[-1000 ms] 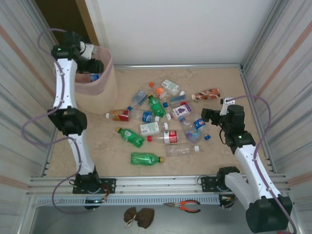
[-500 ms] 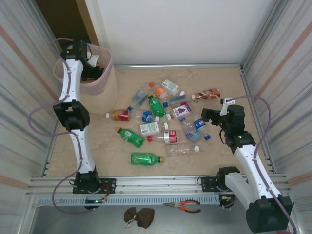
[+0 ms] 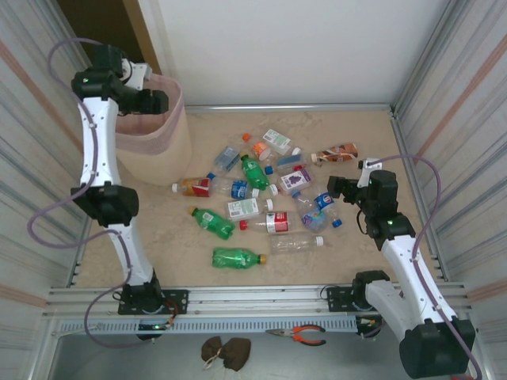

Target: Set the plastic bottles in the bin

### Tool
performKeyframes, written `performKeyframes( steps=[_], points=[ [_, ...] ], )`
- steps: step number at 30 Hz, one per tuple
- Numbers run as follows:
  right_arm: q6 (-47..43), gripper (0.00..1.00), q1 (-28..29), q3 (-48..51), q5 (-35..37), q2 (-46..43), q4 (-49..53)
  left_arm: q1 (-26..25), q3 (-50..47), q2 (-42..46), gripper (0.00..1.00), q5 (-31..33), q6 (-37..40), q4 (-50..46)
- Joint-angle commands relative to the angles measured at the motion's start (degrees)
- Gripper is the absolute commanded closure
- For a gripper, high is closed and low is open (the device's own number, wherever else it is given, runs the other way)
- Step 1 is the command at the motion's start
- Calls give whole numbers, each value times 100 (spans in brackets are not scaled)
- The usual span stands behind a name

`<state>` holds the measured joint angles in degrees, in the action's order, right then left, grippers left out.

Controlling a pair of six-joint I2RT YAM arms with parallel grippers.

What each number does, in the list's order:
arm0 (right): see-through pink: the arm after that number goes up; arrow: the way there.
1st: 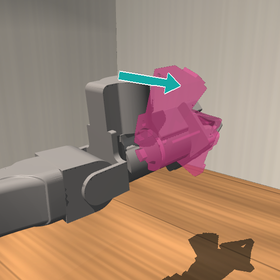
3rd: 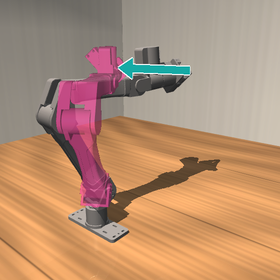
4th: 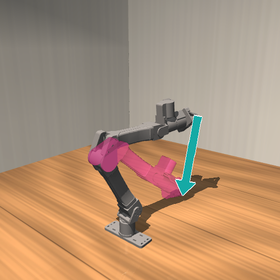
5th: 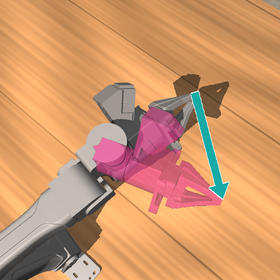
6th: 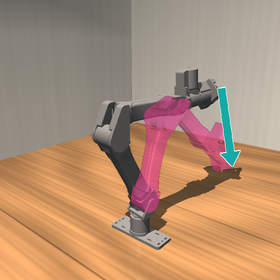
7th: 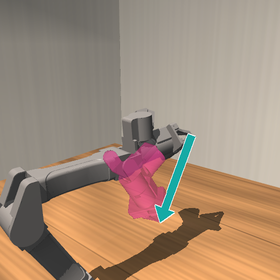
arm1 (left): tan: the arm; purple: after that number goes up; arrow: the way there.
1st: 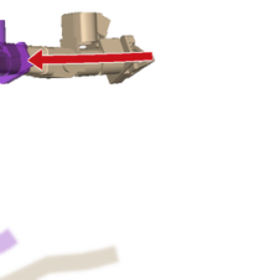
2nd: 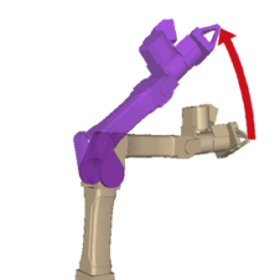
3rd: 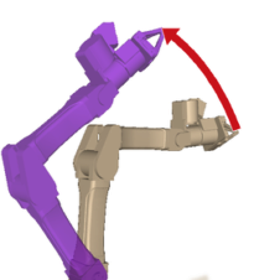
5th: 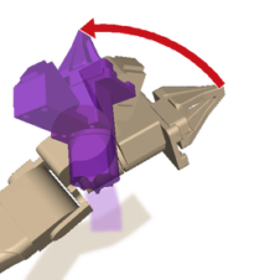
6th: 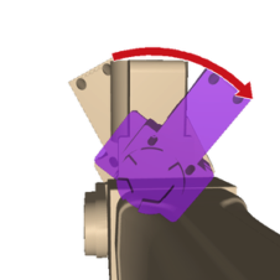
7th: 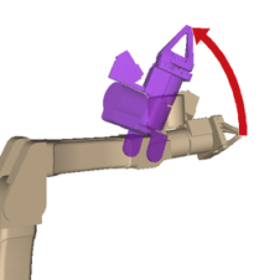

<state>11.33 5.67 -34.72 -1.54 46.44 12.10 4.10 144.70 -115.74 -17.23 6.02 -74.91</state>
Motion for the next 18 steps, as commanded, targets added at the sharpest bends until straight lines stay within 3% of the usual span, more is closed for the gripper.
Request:
performKeyframes(
  steps=[1, 5, 8, 13, 18],
  points=[
    [-70, 1, 45, -157, -48, -91, 29, -47, -101, 564, 26, -512, -139, -14],
    [-52, 1, 49, -156, -103, -40, 21, -455, -483, 1006, 27, -336, -12, -51],
    [-52, 1, 57, -150, -123, -27, 17, -1007, -535, 1056, 27, 225, 121, -252],
    [-44, 1, 67, -146, -116, -20, 12, -1784, -540, 588, 28, 716, 117, -281],
    [-61, 1, 70, -194, -102, 15, 54, -2108, -240, -213, 30, 1189, 38, -1]
  ],
)
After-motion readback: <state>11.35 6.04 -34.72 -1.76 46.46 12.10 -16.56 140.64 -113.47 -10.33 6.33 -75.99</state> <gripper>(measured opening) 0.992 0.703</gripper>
